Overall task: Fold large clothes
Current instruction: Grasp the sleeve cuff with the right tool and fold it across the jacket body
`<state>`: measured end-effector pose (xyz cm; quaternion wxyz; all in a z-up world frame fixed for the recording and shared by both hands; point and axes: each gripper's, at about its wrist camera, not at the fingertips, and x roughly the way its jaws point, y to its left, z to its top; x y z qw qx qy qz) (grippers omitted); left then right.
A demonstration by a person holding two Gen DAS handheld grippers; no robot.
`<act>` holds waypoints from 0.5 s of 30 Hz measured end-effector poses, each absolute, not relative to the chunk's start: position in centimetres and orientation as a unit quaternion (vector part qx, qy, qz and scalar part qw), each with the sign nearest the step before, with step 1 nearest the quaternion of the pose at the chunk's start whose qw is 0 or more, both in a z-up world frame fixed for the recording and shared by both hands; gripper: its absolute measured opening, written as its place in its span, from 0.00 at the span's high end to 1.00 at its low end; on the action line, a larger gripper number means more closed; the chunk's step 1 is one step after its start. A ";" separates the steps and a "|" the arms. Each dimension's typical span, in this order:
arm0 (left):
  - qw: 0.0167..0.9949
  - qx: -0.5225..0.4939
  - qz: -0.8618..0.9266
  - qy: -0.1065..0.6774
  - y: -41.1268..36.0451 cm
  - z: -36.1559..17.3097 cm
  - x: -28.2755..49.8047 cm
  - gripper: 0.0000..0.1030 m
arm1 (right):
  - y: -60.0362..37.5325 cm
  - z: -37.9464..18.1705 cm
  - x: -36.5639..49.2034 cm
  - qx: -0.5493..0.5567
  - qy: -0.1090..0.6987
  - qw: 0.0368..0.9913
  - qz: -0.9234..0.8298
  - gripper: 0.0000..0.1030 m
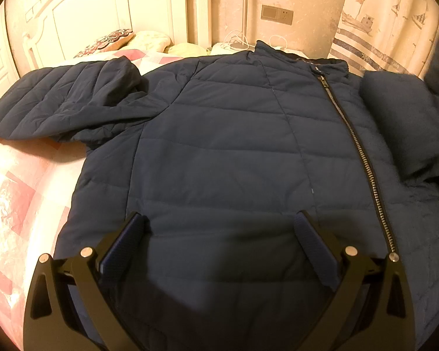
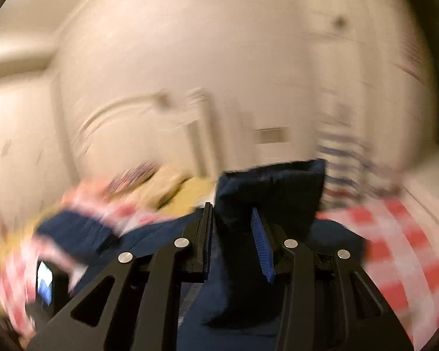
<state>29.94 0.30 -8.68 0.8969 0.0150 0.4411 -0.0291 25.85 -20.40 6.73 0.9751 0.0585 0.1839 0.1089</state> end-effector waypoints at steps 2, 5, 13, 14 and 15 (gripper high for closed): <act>0.897 0.011 -0.031 0.440 0.4 -8.6 29.9 0.02 | -16.0 6.0 27.2 0.016 0.226 0.961 0.158 0.59; 0.898 0.002 -0.036 0.438 0.6 -8.5 29.8 0.02 | -12.6 4.1 29.2 0.009 0.289 0.934 0.209 0.59; 0.899 -0.005 -0.039 0.436 0.9 -8.5 29.7 0.02 | -21.6 6.0 25.3 0.124 0.238 0.941 0.208 0.05; 0.899 -0.005 -0.039 0.436 0.9 -8.5 29.7 0.02 | -23.0 5.8 25.1 0.114 0.242 0.949 0.169 0.05; 0.899 -0.004 -0.039 0.436 0.9 -8.5 29.7 0.02 | -25.1 5.1 25.2 0.105 0.255 0.955 0.110 0.06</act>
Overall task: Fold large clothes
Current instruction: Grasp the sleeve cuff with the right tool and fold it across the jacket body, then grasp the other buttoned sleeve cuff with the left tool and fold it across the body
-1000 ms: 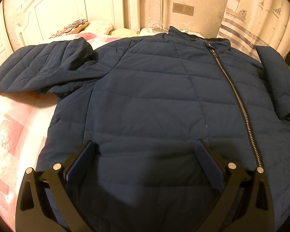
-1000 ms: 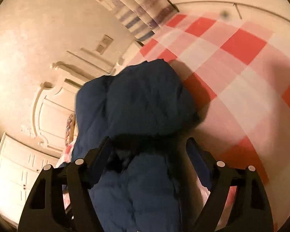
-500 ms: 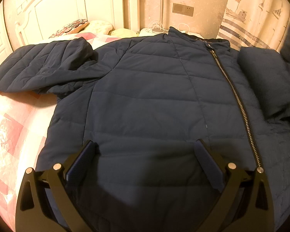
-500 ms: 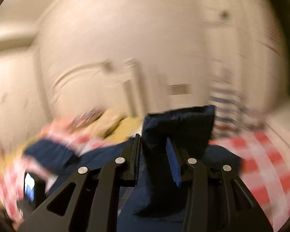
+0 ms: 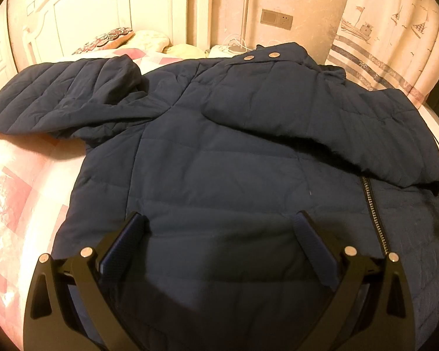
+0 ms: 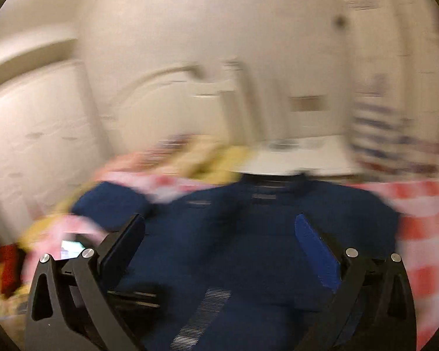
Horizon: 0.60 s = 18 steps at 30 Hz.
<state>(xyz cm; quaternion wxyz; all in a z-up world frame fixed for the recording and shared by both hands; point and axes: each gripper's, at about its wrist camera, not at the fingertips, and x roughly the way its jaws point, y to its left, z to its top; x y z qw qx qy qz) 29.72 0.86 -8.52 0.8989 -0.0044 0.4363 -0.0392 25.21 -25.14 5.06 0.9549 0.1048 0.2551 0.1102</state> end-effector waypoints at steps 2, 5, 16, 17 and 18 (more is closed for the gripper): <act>0.899 -0.003 -0.039 0.437 0.9 -8.6 29.7 0.02 | -28.0 3.3 25.6 0.091 0.288 0.953 0.016 0.14; 0.899 -0.001 -0.037 0.437 0.8 -8.6 29.7 0.02 | -32.2 -1.9 26.6 0.109 0.372 0.919 -0.072 0.20; 0.862 -0.098 -0.101 0.486 1.7 -6.7 31.7 0.02 | -33.1 -6.2 28.7 0.077 0.432 0.893 -0.100 0.16; 0.849 -0.145 -0.125 0.493 1.8 -6.3 32.5 0.02 | -32.9 -6.5 29.1 0.076 0.432 0.893 -0.100 0.16; 0.840 -0.173 -0.138 0.496 1.6 -6.1 33.2 0.02 | -32.9 -6.6 28.9 0.075 0.432 0.893 -0.101 0.16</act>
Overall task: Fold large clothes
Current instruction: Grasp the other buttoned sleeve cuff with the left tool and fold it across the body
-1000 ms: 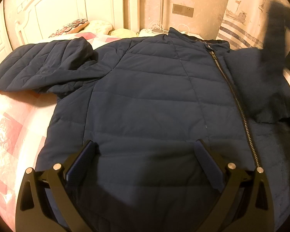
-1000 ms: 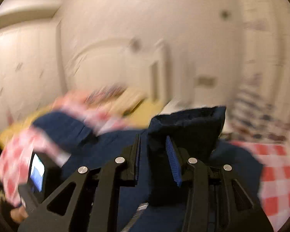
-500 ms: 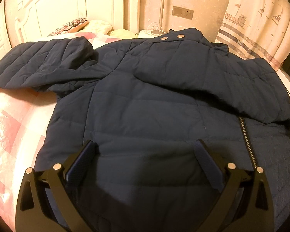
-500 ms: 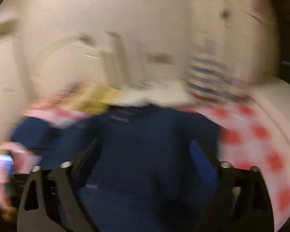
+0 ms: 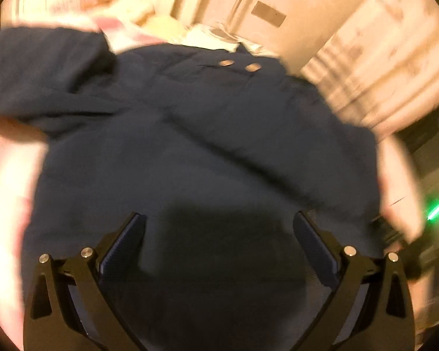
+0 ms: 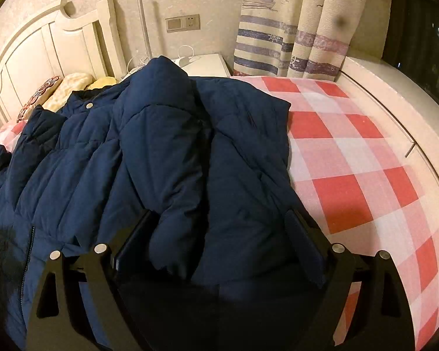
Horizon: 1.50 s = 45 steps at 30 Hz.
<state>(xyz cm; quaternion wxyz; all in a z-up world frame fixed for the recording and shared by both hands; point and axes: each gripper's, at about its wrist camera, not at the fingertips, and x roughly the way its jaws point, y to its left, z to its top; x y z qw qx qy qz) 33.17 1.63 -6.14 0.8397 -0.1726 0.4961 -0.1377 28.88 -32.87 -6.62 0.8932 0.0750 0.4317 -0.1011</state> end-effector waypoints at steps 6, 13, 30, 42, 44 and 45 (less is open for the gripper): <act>0.817 -0.259 -0.135 0.497 -0.6 -7.6 37.9 0.02 | -31.5 -6.5 28.5 0.052 0.428 0.895 -0.116 0.16; 0.816 -0.342 -0.104 0.455 0.7 -8.2 40.9 0.62 | -30.7 -6.3 28.2 0.033 0.429 0.894 -0.125 0.16; 0.921 -0.132 -0.002 0.367 -0.7 -4.4 33.5 0.22 | -34.0 -6.1 26.7 0.153 0.392 0.906 -0.053 0.16; 0.878 -0.245 -0.091 0.401 3.4 -7.3 36.2 0.83 | -37.1 -6.4 25.5 0.267 0.348 0.898 -0.034 0.18; 0.900 -0.227 -0.061 0.366 3.5 -5.2 35.0 0.84 | -37.2 -6.4 25.4 0.271 0.345 0.898 -0.032 0.18; 0.906 -0.228 -0.055 0.352 3.8 -4.5 34.6 0.84 | -37.2 -6.5 25.3 0.271 0.344 0.899 -0.030 0.18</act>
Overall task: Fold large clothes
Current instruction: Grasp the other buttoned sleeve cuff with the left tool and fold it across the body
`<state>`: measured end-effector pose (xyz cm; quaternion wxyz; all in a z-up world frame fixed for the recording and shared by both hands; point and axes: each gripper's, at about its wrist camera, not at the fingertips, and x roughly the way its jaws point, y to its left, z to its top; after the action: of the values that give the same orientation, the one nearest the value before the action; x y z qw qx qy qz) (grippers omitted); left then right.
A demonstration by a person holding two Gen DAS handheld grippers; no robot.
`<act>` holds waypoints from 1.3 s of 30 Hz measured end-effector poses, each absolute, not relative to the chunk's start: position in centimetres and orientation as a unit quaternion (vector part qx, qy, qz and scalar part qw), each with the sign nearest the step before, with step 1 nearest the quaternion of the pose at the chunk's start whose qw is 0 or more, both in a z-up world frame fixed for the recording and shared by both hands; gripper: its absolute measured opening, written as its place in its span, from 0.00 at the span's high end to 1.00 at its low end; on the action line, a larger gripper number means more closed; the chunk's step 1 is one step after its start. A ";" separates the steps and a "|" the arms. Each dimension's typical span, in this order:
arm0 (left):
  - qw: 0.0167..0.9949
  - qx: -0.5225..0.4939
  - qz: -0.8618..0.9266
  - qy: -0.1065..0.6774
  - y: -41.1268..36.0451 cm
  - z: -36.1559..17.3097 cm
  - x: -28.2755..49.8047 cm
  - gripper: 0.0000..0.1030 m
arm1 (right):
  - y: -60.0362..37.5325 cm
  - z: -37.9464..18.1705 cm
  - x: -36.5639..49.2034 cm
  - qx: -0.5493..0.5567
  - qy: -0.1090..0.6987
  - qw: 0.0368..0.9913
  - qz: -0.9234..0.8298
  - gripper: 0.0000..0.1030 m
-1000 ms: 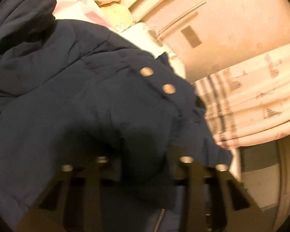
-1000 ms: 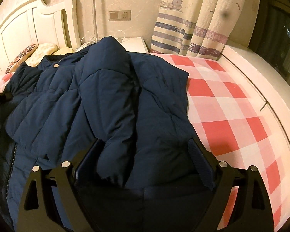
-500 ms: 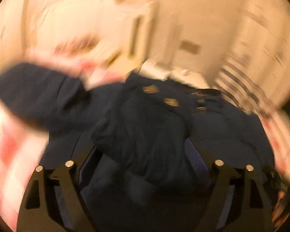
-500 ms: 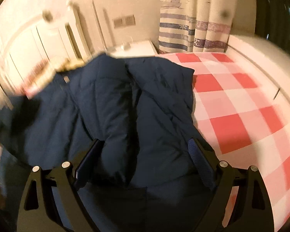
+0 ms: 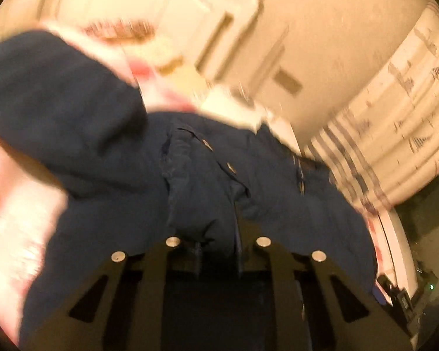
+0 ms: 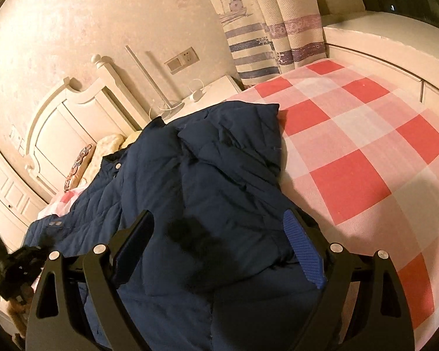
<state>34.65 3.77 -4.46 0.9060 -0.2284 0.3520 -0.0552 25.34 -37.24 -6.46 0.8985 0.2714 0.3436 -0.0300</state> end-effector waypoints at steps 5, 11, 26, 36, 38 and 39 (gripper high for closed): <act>0.893 -0.194 -0.006 0.406 3.3 -5.5 34.8 0.77 | -37.1 -6.5 25.5 0.266 0.349 0.898 -0.026 0.18; 0.897 -0.107 0.039 0.426 1.9 -6.5 34.5 0.76 | -36.8 -5.4 24.5 0.251 0.318 0.913 -0.044 0.16; 0.971 0.007 0.106 0.212 -0.2 1.7 27.4 0.02 | -32.6 -6.3 27.8 0.105 0.416 0.901 -0.068 0.15; 0.914 0.096 0.030 0.392 -1.3 -6.9 32.7 0.02 | -30.3 -6.7 28.6 0.019 0.442 0.891 -0.101 0.14; 0.905 0.087 0.016 0.416 -0.7 -8.3 33.4 0.02 | -30.2 -6.6 28.7 0.013 0.443 0.890 -0.103 0.14; 0.905 0.081 0.014 0.418 -0.5 -8.3 33.6 0.02 | -30.0 -6.4 28.8 0.007 0.444 0.889 -0.108 0.14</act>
<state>33.60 -0.50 -8.34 0.9047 0.0814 0.4179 0.0140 28.76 -30.04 -6.37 0.8895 0.0065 0.4439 -0.1083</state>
